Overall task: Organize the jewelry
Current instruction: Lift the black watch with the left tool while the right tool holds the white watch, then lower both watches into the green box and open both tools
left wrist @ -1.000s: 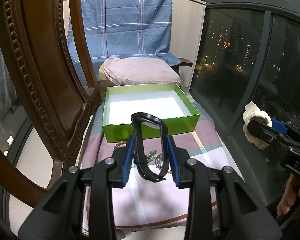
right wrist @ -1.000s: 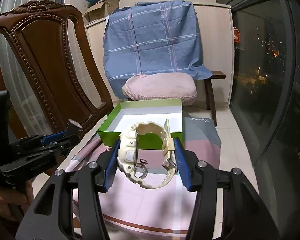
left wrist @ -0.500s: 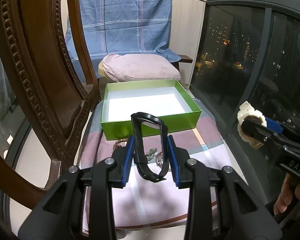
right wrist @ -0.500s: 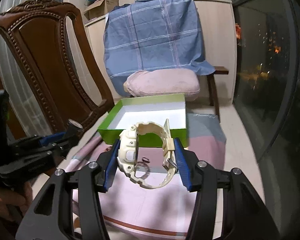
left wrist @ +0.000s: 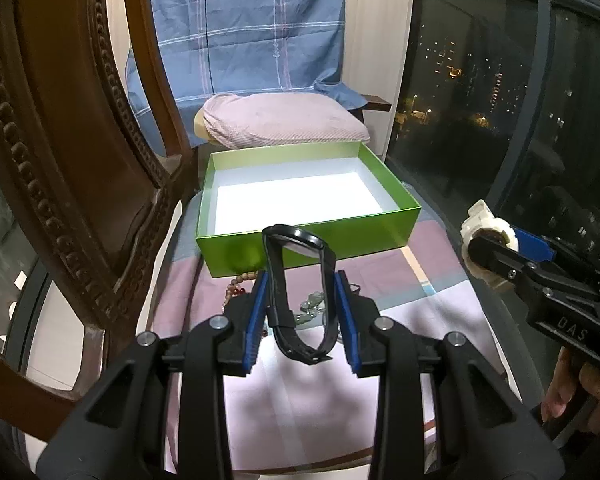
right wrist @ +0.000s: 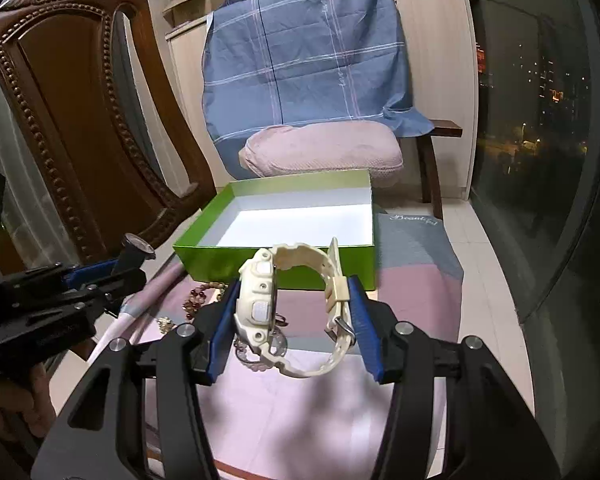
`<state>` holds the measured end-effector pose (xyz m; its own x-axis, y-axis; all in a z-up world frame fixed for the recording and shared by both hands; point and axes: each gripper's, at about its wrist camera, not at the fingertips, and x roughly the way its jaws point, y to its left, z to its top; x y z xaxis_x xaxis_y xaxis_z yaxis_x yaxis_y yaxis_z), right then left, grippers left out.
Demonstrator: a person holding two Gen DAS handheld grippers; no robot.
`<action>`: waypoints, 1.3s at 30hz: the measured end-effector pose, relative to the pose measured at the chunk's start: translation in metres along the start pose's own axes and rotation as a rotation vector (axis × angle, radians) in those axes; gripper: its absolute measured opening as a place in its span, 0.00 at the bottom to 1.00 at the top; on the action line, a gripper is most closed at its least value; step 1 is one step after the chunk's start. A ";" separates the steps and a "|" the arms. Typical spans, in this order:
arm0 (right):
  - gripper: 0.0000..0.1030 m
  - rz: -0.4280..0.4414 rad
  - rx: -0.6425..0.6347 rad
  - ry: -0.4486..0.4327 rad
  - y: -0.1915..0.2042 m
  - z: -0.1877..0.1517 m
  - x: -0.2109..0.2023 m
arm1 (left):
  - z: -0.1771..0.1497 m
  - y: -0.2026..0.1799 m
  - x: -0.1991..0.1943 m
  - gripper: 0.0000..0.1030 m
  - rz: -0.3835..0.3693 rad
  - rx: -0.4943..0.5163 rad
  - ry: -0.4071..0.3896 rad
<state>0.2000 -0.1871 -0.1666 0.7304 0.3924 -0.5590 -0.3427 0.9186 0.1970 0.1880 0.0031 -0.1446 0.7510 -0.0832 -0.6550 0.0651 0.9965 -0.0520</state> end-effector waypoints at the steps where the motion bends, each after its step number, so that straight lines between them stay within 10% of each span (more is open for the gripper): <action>1: 0.51 0.001 0.005 0.002 -0.002 0.000 0.001 | 0.001 0.001 0.001 0.32 -0.001 -0.003 0.002; 19: 0.51 0.044 0.042 -0.013 -0.004 0.026 0.020 | 0.020 0.011 0.024 0.32 -0.017 -0.050 0.022; 29: 0.51 0.031 -0.013 -0.044 0.008 0.113 0.073 | 0.112 0.039 0.058 0.32 -0.008 -0.098 -0.003; 39: 0.51 -0.054 -0.028 0.090 0.004 0.150 0.173 | 0.164 0.058 0.169 0.32 0.022 -0.135 0.159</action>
<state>0.4138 -0.1081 -0.1415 0.6924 0.3355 -0.6387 -0.3216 0.9360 0.1430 0.4264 0.0461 -0.1340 0.6378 -0.0707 -0.7670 -0.0470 0.9904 -0.1303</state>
